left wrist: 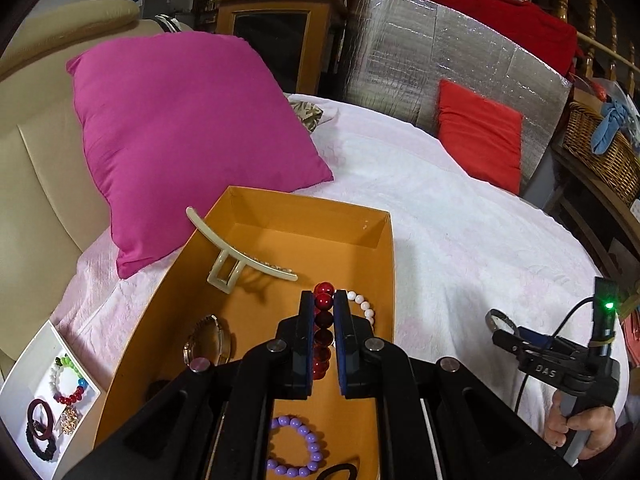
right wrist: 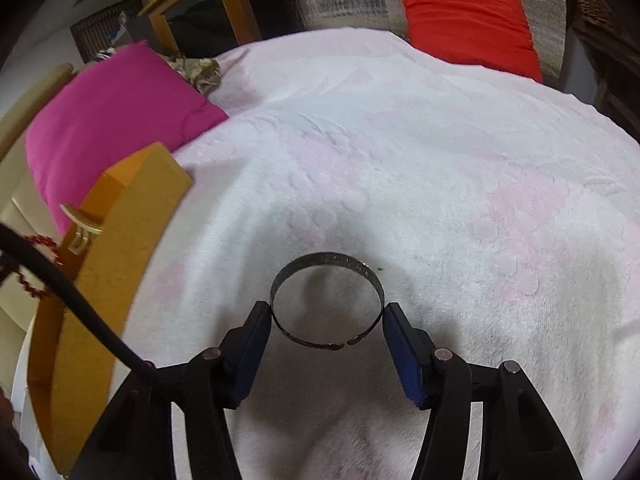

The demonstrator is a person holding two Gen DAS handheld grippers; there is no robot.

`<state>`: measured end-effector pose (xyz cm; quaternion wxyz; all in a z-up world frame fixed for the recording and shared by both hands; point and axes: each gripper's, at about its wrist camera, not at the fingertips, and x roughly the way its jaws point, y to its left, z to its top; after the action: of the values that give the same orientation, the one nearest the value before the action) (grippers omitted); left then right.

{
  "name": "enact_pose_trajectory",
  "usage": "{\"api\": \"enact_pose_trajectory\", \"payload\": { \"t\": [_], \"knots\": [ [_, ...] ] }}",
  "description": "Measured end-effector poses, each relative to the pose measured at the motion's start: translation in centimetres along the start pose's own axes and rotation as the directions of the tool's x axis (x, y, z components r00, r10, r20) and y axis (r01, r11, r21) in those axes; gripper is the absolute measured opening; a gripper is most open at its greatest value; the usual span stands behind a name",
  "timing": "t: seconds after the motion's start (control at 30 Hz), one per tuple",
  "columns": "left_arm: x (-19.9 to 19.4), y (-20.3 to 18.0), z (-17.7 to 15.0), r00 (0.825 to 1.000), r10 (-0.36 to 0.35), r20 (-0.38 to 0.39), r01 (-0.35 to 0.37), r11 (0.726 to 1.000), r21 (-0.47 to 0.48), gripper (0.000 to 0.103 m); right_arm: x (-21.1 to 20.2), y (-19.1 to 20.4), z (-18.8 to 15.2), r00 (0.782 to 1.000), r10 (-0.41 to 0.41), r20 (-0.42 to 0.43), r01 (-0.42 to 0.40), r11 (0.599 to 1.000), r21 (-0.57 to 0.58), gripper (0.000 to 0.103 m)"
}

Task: Organize jewelry
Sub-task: 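Lower the red bracelet into the orange box and open the left gripper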

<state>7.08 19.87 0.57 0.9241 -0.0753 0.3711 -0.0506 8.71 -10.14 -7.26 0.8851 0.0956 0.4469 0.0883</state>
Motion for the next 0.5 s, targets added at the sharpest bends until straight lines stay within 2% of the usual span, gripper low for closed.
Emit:
{"api": "enact_pose_trajectory", "payload": {
  "t": [0.5],
  "knots": [
    [-0.6,0.3,-0.8,1.0,0.017,-0.003,-0.017,0.999,-0.029,0.009,-4.6,2.0,-0.5,0.986,0.11,0.126,-0.111,0.994,0.0,0.061]
  ]
}}
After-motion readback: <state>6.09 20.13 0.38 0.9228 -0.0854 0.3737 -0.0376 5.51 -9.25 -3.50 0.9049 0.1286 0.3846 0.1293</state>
